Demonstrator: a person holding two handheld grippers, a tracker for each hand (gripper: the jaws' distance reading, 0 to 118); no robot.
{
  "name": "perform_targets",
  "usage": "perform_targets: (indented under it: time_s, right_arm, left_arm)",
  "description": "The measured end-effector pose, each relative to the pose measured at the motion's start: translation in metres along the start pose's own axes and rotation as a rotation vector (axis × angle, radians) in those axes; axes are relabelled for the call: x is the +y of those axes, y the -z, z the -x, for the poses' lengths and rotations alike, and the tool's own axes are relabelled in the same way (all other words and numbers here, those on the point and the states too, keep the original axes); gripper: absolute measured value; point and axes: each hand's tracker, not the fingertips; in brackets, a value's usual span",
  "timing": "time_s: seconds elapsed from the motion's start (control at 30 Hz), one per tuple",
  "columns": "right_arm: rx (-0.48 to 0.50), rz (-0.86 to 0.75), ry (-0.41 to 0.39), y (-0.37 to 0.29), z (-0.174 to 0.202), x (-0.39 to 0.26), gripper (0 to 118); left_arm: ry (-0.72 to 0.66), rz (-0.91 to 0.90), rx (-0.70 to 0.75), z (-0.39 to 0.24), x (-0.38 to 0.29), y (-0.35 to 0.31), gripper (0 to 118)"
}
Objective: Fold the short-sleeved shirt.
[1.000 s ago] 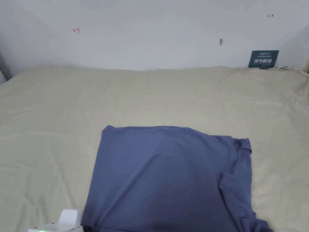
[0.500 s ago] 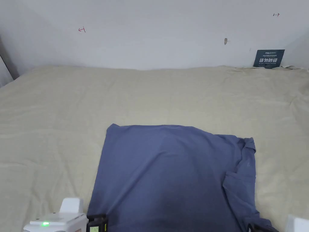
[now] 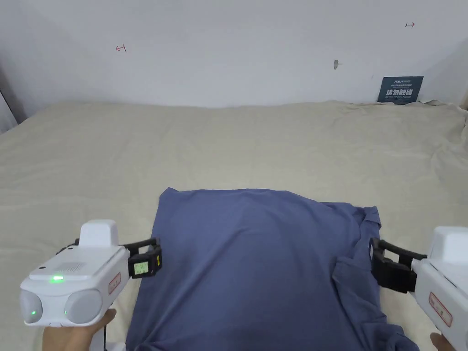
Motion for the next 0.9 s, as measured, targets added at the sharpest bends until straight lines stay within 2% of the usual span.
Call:
perform_targets:
  time_s: [0.1, 0.13, 0.2, 0.23, 0.3, 0.33, 0.4, 0.47, 0.53, 0.9]
  right_arm:
    - [-0.016, -0.042, -0.015, -0.002, 0.006, 0.006, 95]
    - [-0.020, -0.051, -0.017, -0.001, 0.007, 0.007, 95]
    - [-0.023, -0.077, -0.018, -0.003, 0.011, 0.006, 90]
    - [-0.025, -0.087, -0.016, -0.004, 0.012, 0.006, 83]
    - [-0.024, -0.108, -0.012, -0.005, 0.015, 0.004, 54]
    - [-0.027, -0.115, -0.012, -0.006, 0.017, 0.004, 45]
    - [-0.032, -0.132, -0.011, -0.007, 0.019, 0.002, 35]
    - [-0.031, -0.147, -0.009, -0.008, 0.020, 0.000, 7]
    - [-0.028, -0.154, -0.011, -0.008, 0.021, -0.001, 1]
    - [-0.026, -0.173, 0.001, -0.009, 0.022, 0.000, 0]
  left_arm:
    - [0.015, -0.076, -0.020, -0.007, 0.006, -0.002, 105]
    - [0.017, -0.086, -0.025, -0.010, 0.006, -0.003, 98]
    - [0.017, -0.112, -0.039, -0.014, 0.004, -0.003, 76]
    - [0.011, -0.124, -0.044, -0.016, 0.003, -0.003, 67]
    - [-0.003, -0.140, -0.055, -0.019, -0.001, -0.004, 44]
    - [-0.008, -0.145, -0.058, -0.021, -0.004, -0.004, 41]
    - [-0.011, -0.168, -0.057, -0.024, -0.009, -0.006, 35]
    - [0.005, -0.185, -0.059, -0.027, -0.014, -0.007, 13]
    - [0.020, -0.191, -0.070, -0.030, -0.017, -0.010, 2]
    - [0.025, -0.197, -0.059, -0.031, -0.016, -0.015, 0]
